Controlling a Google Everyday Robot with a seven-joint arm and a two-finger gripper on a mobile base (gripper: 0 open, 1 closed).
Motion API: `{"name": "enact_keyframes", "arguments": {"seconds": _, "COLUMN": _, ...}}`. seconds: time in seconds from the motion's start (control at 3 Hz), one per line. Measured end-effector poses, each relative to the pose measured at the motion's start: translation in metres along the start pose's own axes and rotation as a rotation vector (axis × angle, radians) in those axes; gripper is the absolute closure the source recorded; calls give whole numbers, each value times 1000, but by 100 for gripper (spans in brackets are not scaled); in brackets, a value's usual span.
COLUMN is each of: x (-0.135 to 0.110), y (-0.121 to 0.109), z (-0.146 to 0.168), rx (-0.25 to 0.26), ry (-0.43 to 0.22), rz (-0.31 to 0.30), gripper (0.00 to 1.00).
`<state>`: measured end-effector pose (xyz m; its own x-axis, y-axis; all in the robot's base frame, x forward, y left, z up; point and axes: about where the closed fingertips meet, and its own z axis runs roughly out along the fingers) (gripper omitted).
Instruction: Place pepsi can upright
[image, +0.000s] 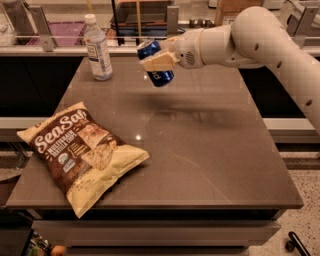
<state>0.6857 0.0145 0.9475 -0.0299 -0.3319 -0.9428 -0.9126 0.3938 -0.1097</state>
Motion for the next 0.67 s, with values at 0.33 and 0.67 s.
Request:
{"name": "enact_keyframes", "arguments": {"seconds": 0.33, "x": 2, "y": -5, "z": 5, "rx": -16, "ry": -87, "rz": -6, "gripper": 100}}
{"name": "enact_keyframes", "arguments": {"seconds": 0.67, "x": 16, "y": -10, "z": 15, "rx": -26, "ry": -135, "rz": 13, "gripper": 100}}
